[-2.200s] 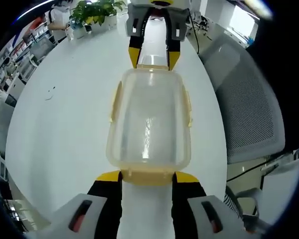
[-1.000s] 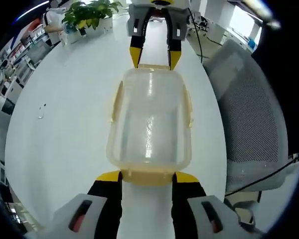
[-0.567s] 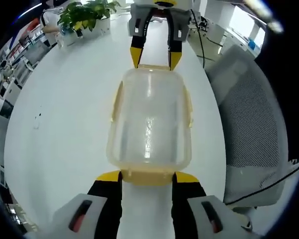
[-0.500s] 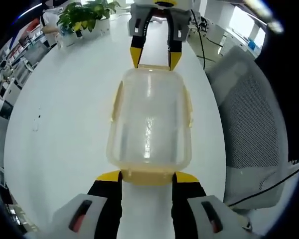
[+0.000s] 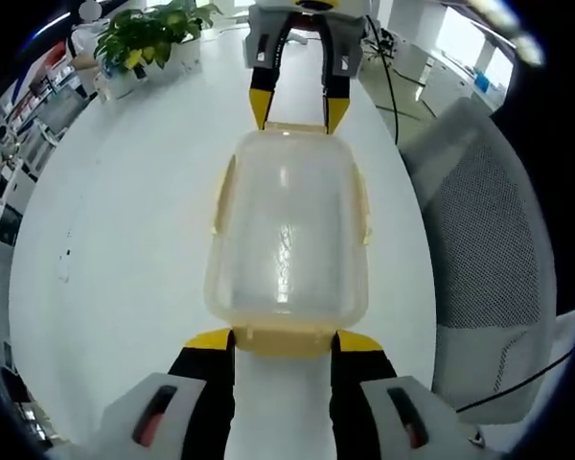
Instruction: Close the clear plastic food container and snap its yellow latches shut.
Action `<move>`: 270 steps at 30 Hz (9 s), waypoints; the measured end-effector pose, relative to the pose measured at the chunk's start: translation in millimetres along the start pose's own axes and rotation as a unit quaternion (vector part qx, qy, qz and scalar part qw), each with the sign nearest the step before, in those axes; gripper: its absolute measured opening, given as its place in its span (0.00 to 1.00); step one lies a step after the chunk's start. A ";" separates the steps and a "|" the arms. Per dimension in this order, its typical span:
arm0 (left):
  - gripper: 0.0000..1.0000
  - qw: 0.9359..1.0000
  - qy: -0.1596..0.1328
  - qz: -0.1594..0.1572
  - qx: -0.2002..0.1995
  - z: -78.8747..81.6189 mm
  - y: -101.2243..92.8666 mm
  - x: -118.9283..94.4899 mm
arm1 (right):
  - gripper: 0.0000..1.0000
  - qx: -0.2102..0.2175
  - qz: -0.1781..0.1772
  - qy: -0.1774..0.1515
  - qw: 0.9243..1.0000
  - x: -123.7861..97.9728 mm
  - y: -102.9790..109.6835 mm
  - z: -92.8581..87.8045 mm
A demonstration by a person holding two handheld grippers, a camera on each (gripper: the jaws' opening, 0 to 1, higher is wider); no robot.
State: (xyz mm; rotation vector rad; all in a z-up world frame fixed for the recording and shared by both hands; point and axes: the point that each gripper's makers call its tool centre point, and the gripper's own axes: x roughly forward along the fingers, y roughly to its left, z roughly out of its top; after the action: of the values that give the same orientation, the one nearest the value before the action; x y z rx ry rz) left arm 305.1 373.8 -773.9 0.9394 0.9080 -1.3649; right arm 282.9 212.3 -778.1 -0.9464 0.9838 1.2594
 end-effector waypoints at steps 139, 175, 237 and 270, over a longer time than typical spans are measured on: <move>0.15 0.788 -0.203 0.037 -0.580 13.3 -15.1 17.2 | 0.23 0.419 0.054 -0.201 0.884 3.7 14.4 -7.3; 0.19 0.939 -0.085 0.201 -0.265 33.2 -5.0 4.0 | 0.41 0.173 -0.101 -0.174 0.964 -8.6 -3.7 2.1; 0.33 0.981 -0.063 0.178 -0.049 94.3 -49.9 37.0 | 0.46 0.051 0.108 -0.122 0.985 17.9 -17.3 67.0; 0.30 0.977 -0.064 0.205 0.000 97.9 -44.4 46.8 | 0.38 0.004 0.156 -0.004 0.988 36.1 -11.0 64.7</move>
State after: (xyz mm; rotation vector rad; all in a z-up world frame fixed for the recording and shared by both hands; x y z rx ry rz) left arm 259.8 266.0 -781.6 0.9635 0.5755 -1.0572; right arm 299.8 283.8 -792.2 -0.8008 1.1617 1.5168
